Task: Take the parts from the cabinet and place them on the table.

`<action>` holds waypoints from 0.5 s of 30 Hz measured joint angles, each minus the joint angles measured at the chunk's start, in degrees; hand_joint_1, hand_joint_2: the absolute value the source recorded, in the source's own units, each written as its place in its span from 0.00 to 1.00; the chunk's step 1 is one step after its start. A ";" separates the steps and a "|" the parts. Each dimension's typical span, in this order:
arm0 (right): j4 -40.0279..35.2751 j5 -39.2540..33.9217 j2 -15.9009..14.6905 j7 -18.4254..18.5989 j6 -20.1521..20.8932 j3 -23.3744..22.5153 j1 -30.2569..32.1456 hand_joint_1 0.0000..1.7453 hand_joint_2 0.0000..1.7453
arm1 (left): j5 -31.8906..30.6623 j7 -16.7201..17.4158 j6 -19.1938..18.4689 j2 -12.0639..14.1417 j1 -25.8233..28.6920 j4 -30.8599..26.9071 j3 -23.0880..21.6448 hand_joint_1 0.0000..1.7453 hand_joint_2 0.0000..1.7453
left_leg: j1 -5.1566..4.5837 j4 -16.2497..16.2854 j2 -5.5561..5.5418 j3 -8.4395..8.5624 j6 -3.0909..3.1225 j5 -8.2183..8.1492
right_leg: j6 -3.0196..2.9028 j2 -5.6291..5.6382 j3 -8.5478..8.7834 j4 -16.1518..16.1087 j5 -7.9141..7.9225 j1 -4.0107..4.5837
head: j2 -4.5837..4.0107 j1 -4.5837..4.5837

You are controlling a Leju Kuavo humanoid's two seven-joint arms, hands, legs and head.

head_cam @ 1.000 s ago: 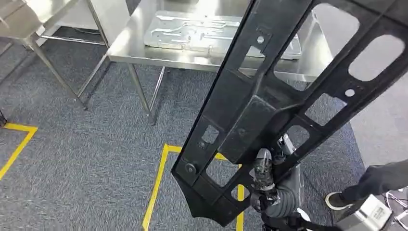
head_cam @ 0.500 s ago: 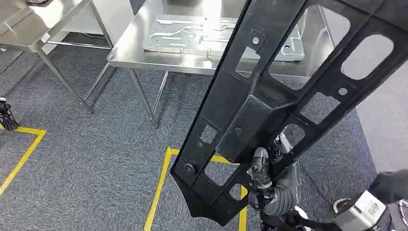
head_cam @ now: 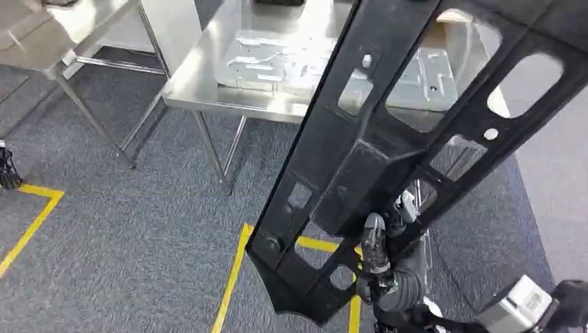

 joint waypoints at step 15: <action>1.07 -0.44 0.22 -0.04 0.26 0.00 -0.01 1.00 1.00 | -0.09 -0.04 0.13 0.07 0.16 0.00 0.00 0.00 1.00 | 0.57 14.85 -0.15 -0.24 -3.22 -3.03 | -2.96 0.20 0.28 -12.07 5.99 0.48 | 0.00 -0.04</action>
